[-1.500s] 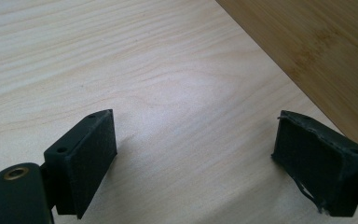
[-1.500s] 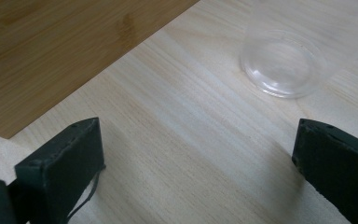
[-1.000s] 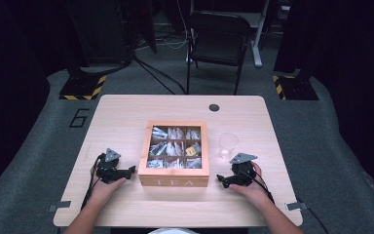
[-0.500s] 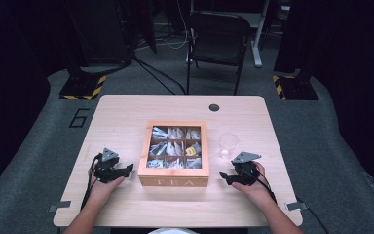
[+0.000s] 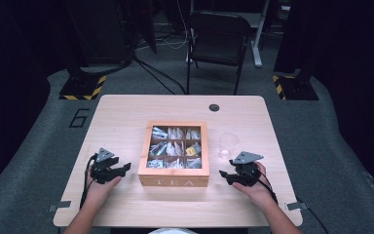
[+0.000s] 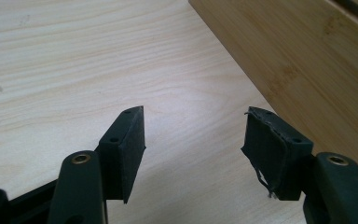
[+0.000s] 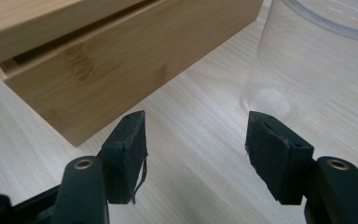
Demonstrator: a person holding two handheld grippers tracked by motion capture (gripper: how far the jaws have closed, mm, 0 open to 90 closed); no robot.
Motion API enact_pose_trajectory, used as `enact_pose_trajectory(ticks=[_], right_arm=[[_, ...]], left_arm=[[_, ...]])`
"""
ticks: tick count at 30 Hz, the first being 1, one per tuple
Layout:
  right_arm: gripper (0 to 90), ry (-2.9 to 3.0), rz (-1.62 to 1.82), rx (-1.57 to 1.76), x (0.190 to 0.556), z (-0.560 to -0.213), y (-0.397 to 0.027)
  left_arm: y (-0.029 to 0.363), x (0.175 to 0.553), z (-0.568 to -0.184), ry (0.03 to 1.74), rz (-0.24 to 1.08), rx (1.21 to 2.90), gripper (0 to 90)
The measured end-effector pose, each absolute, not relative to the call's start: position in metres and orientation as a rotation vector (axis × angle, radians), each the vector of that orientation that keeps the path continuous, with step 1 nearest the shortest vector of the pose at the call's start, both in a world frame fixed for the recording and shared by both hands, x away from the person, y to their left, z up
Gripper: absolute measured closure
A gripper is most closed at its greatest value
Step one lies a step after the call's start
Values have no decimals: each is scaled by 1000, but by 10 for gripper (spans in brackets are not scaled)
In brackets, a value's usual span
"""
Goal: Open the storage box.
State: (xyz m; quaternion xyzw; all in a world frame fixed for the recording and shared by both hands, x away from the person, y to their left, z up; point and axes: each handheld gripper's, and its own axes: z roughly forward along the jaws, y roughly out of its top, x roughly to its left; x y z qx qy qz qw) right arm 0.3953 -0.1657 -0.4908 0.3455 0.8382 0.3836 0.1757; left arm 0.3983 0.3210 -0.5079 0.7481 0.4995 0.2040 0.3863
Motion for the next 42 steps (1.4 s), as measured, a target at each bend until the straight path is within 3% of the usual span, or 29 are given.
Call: enact_pose_trajectory(ticks=[4, 7, 17, 30, 42], right_arm=[[381, 2377, 1109, 978, 394, -487, -166], [435, 2406, 1167, 976, 392, -482, -166], [453, 2482, 1193, 925, 388, -473, -165], [478, 2535, 1207, 831, 374, -450, -163], [538, 2597, 1219, 777, 372, -454, -149]], left_arm=[[322, 397, -504, 1273, 513, 1894, 376], [322, 394, -497, 1268, 524, 1897, 384], [315, 388, -483, 1203, 546, 1954, 414], [308, 370, -460, 1130, 573, 1905, 427], [307, 358, -459, 1095, 536, 1898, 476]])
